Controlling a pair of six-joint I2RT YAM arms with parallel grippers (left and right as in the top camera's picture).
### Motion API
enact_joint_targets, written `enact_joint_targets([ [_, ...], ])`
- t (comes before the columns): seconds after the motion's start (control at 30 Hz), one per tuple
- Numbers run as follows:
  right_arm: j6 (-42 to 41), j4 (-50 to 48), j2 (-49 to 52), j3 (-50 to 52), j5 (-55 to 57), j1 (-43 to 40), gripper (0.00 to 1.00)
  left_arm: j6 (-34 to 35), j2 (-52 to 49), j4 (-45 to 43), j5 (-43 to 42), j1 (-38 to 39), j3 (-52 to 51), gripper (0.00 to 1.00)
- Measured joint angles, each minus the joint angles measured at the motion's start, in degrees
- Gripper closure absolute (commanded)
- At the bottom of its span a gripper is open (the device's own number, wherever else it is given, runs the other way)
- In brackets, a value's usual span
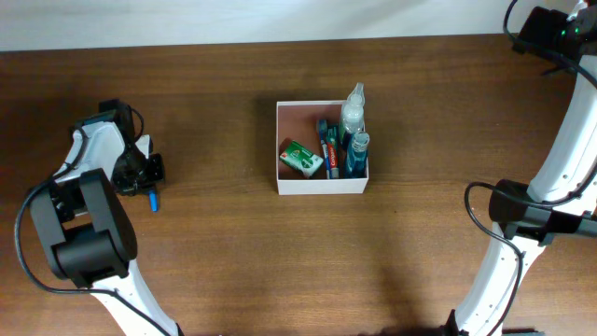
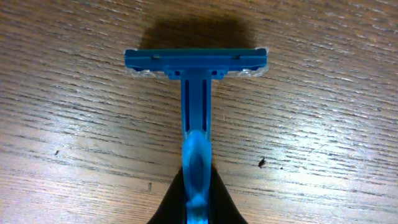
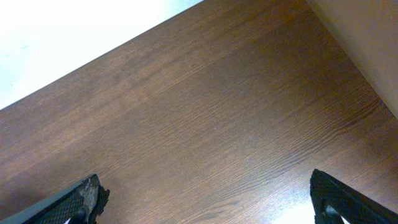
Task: Pack container
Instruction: 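Lift the blue razor and carry it right over the box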
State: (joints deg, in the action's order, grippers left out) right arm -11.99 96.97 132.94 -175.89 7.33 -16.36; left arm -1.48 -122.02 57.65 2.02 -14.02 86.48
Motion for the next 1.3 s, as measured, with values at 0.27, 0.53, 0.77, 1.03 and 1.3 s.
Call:
enact_joint_targets([
  [0.27, 0.0, 0.0, 0.0, 0.0, 0.0, 0.0, 0.02, -0.1, 0.0, 2.2, 0.0, 0.0, 0.5, 0.99],
  [0.53, 0.0, 0.0, 0.0, 0.0, 0.0, 0.0, 0.02, -0.1, 0.0, 14.4, -4.5, 3.0, 17.2, 0.99],
  [0.77, 0.0, 0.0, 0.0, 0.0, 0.0, 0.0, 0.02, -0.1, 0.0, 21.3, -9.3, 14.6, 35.9, 0.99],
  [1.03, 0.0, 0.0, 0.0, 0.0, 0.0, 0.0, 0.02, -0.1, 0.0, 22.0, -10.9, 29.3, 42.3, 0.99],
  [1.3, 0.0, 0.0, 0.0, 0.0, 0.0, 0.0, 0.02, -0.1, 0.0, 20.7, -11.1, 36.5, 42.3, 0.99],
])
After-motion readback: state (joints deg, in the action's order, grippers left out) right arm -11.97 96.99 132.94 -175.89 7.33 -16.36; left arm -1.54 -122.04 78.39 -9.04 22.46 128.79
